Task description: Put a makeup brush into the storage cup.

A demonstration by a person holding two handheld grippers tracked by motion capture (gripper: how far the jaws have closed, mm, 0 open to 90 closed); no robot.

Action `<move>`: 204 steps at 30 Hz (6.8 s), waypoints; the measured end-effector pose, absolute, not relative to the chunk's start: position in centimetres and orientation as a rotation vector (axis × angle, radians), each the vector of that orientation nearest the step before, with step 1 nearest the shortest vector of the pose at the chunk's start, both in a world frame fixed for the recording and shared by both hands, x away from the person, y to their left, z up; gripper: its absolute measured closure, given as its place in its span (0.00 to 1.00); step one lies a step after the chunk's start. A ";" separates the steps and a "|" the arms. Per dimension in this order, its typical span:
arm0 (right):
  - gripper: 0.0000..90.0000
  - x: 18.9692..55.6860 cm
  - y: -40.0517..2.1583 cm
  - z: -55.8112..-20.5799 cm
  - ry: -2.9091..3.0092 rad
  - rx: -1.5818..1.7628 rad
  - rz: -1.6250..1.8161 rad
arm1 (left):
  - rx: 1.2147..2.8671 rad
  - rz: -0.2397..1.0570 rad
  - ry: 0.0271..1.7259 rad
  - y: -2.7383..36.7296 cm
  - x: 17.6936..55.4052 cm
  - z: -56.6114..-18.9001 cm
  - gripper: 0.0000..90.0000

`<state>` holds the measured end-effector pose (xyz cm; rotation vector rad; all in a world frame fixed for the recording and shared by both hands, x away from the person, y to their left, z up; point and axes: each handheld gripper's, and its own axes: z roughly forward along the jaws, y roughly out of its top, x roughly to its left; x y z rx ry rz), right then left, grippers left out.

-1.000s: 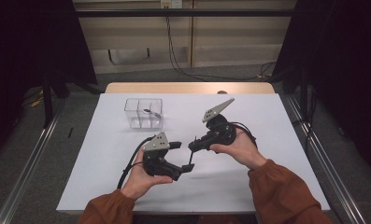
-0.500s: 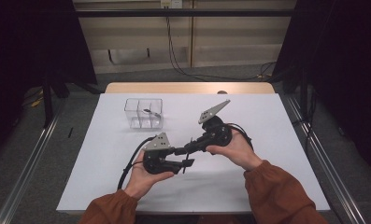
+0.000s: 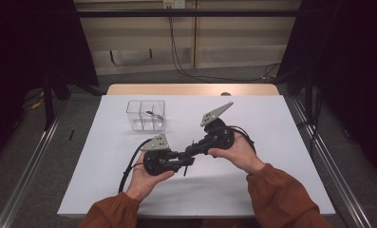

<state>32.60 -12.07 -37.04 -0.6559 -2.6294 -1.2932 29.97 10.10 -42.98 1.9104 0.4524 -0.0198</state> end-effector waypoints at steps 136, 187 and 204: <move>0.01 24.6 -26.0 -43.7 -2.666 -1.480 -1.851 | 1.798 0.163 0.597 16.3 32.7 -39.7 0.95; 0.00 22.1 -28.0 -45.0 -2.605 -1.582 -2.013 | 1.679 0.390 0.751 16.6 40.3 -37.2 0.95; 0.00 22.0 -27.9 -45.2 -2.599 -1.563 -2.017 | 1.652 0.463 0.814 15.4 43.0 -38.1 0.95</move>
